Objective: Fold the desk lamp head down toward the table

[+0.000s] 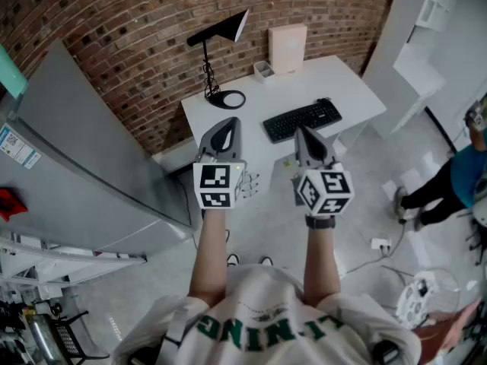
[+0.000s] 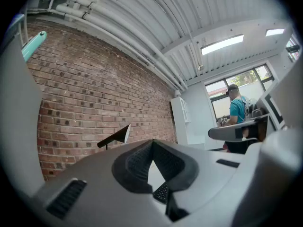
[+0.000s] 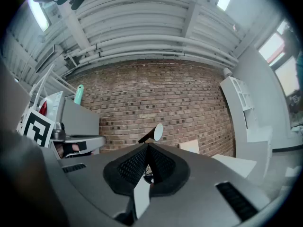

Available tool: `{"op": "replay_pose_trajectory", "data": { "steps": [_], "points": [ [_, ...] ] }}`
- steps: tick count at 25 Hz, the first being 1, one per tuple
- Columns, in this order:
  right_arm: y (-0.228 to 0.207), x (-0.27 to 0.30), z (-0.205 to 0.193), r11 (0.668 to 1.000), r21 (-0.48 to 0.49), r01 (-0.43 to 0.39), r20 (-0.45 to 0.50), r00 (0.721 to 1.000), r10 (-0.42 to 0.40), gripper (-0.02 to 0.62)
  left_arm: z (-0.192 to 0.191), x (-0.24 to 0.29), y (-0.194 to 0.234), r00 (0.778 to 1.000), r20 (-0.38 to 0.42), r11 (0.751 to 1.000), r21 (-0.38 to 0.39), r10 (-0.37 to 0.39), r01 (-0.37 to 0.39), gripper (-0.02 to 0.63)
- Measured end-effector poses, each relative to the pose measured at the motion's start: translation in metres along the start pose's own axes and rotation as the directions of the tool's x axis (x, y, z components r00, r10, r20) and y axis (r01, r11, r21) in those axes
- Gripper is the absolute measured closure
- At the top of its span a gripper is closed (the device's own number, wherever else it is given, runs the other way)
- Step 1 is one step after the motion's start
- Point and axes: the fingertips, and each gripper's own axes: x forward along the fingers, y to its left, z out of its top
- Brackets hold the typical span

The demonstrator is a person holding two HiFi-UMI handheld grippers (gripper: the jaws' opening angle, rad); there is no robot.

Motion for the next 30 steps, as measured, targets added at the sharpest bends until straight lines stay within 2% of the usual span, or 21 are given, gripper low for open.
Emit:
{"op": "replay_pose_trajectory", "data": {
  "steps": [3, 6, 13, 15, 22, 30],
  "points": [
    [-0.02, -0.009, -0.002, 1.0, 0.008, 0.004, -0.009, 1.0, -0.004, 0.595, -0.003, 0.004, -0.018, 1.0, -0.012, 0.998, -0.057, -0.001, 0.0, 0.614],
    [-0.033, -0.016, -0.01, 1.0, 0.012, 0.012, -0.016, 1.0, -0.012, 0.595, -0.008, 0.003, -0.028, 1.0, -0.021, 0.997, -0.076, 0.007, -0.008, 0.614],
    [-0.022, -0.004, -0.021, 0.996, 0.052, -0.074, -0.026, 0.997, 0.075, 0.595, -0.02, 0.001, -0.027, 0.998, -0.051, 0.993, -0.11, 0.033, -0.039, 0.614],
    [-0.021, 0.004, -0.026, 0.995, 0.064, -0.077, -0.042, 0.996, 0.08, 0.595, -0.023, 0.004, -0.023, 0.998, -0.055, 0.993, -0.113, 0.034, -0.04, 0.614],
    [-0.015, 0.065, -0.046, 0.996, 0.043, -0.08, -0.074, 0.994, 0.083, 0.595, -0.048, 0.043, 0.017, 0.998, -0.059, 0.992, -0.123, 0.009, -0.017, 0.614],
    [-0.005, 0.167, -0.031, 0.995, 0.004, -0.101, -0.073, 0.992, 0.101, 0.594, -0.045, 0.124, 0.082, 0.999, -0.027, 0.99, -0.138, -0.039, 0.035, 0.614]
  ]
}}
